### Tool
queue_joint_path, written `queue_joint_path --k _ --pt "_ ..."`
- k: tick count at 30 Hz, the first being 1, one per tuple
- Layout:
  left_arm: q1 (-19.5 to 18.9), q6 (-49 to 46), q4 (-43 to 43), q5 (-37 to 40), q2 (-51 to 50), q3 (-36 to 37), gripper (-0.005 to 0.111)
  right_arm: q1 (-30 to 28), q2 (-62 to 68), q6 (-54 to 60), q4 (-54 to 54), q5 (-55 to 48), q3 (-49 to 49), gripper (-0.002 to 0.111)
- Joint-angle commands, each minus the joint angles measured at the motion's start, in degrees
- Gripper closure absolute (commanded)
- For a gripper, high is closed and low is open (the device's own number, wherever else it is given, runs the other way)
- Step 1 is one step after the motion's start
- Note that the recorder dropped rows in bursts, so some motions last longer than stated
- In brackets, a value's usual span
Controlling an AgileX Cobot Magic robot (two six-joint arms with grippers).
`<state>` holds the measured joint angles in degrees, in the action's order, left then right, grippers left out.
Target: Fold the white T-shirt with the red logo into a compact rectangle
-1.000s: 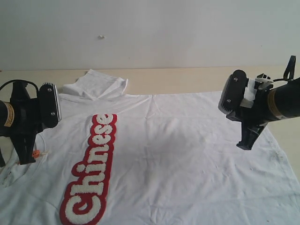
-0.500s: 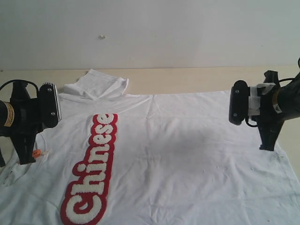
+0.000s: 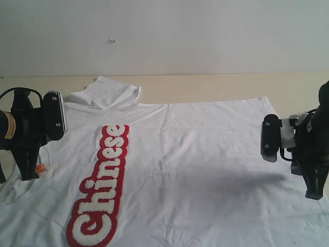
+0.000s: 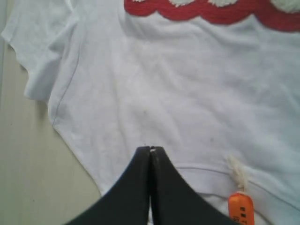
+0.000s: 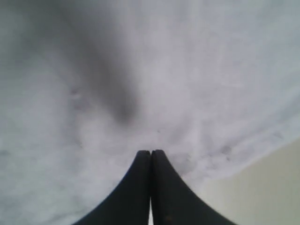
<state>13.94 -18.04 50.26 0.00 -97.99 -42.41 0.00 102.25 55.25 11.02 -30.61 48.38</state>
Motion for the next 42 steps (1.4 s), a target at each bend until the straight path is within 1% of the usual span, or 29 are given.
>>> queue_joint_path --k 1,2,5,9,13,20,25,27,29,33,35,37,42 --pt "-0.15 0.56 -0.25 -0.43 -0.02 -0.15 0.107 0.04 -0.96 17.74 -22.17 -1.43 2.78 0.108" --pt "-0.15 0.56 -0.25 -0.43 -0.02 -0.15 0.107 0.04 -0.96 20.0 -25.23 -1.48 2.92 0.108" --pt "-0.15 0.56 -0.25 -0.43 -0.02 -0.15 0.107 0.04 -0.96 19.48 -29.62 -4.33 2.92 0.108" --pt "-0.15 0.56 -0.25 -0.43 -0.02 -0.15 0.107 0.04 -0.96 18.53 -31.25 -14.0 4.04 0.108" --pt "-0.15 0.56 -0.25 -0.43 -0.02 -0.15 0.107 0.04 -0.96 16.04 -32.06 -15.57 4.04 0.108" --pt "-0.15 0.56 -0.25 -0.43 -0.02 -0.15 0.107 0.04 -0.96 16.06 -31.92 -15.69 4.04 0.108" --pt "-0.02 0.56 -0.1 -5.65 -0.02 -0.15 0.107 0.04 -0.96 16.06 -31.35 -15.59 4.04 0.108" --pt "-0.02 1.23 -0.22 -9.77 -0.02 -0.15 0.107 0.04 -0.96 16.06 -31.35 -15.59 4.04 0.108" --pt "0.12 7.27 -0.22 -11.63 -0.02 -0.15 0.107 0.04 -0.96 16.06 -31.36 -14.69 4.04 0.108" --pt "0.9 28.41 -0.22 -13.16 -0.02 -0.15 0.107 0.04 -0.96 16.06 -31.67 -12.33 4.04 0.108" --pt "1.02 34.82 -0.12 -13.58 -0.02 -0.15 0.107 0.04 -0.96 16.06 -31.67 -12.33 4.04 0.108" --pt "1.02 37.14 0.03 -13.7 -0.02 -0.15 0.107 0.04 -0.96 16.06 -31.67 -12.33 4.04 0.108" --pt "1.02 37.42 0.04 -13.08 -0.02 -0.15 0.107 0.04 -0.96 16.06 -31.9 -12.33 4.04 0.108"
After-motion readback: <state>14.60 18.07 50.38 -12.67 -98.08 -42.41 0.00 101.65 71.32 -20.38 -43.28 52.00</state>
